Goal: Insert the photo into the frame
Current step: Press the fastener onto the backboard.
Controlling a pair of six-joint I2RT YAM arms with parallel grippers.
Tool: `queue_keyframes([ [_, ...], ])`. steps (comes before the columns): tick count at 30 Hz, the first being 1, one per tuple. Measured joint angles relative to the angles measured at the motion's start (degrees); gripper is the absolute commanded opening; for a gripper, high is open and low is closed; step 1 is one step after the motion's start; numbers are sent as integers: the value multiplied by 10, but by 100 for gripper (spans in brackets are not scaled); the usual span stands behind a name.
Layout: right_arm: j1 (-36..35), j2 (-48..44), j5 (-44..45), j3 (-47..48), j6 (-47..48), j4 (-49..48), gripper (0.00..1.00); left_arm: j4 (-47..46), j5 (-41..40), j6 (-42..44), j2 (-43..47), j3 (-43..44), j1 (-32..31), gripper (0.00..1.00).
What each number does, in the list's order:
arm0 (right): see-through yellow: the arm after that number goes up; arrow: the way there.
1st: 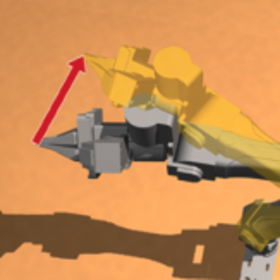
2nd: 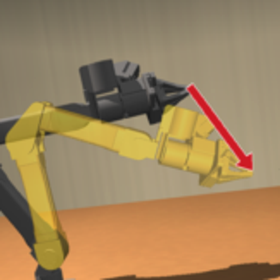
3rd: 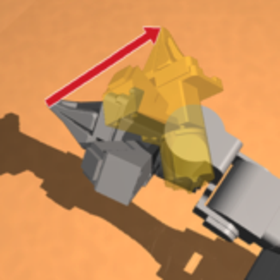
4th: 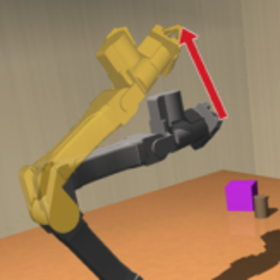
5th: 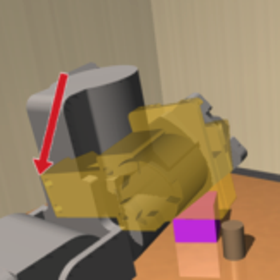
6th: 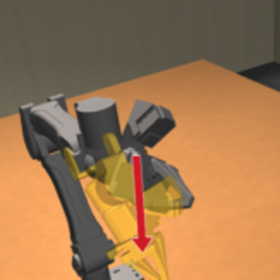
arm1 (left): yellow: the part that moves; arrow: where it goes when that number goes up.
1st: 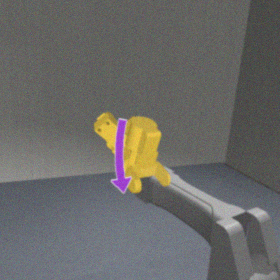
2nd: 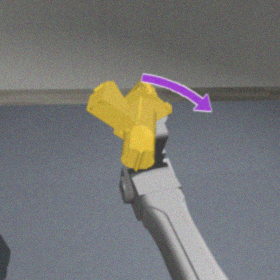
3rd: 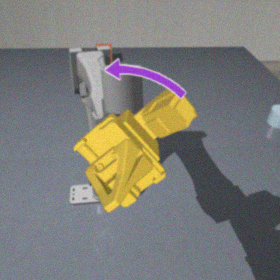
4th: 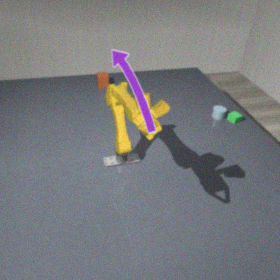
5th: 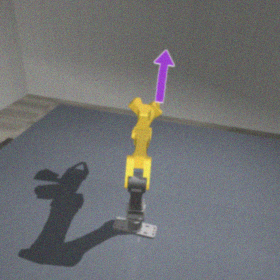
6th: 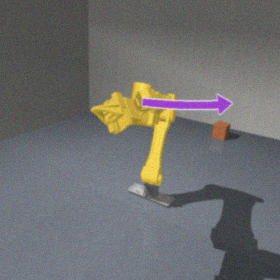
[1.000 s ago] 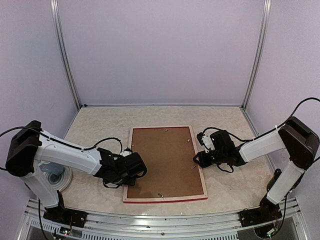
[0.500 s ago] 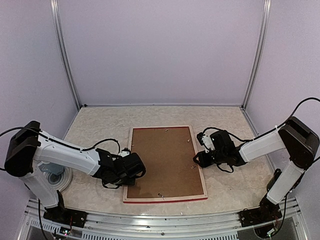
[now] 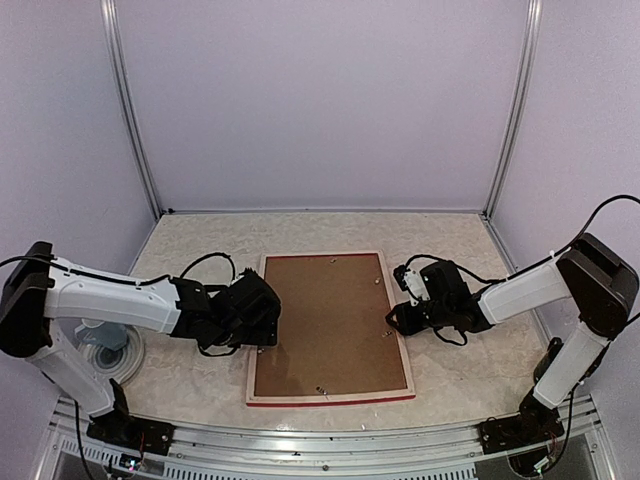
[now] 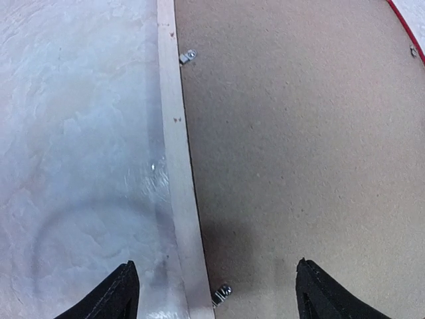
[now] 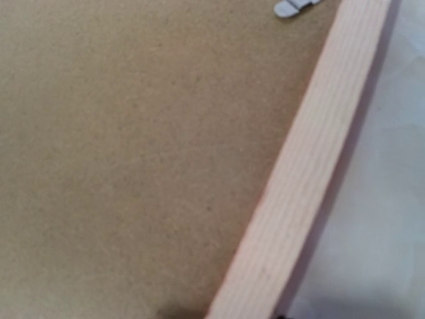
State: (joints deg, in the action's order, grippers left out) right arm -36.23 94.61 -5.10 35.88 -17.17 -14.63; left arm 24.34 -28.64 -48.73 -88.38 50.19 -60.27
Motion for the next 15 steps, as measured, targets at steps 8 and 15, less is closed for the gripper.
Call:
queue_keyframes([
  [8, 0, -21, 1, -9, 1, 27, 64, -60, 27, 73, -4, 0, 87, 89],
  [15, 0, -96, -3, -9, -21, 93, 67, -116, 58, 112, -12, -21, 120, 99],
])
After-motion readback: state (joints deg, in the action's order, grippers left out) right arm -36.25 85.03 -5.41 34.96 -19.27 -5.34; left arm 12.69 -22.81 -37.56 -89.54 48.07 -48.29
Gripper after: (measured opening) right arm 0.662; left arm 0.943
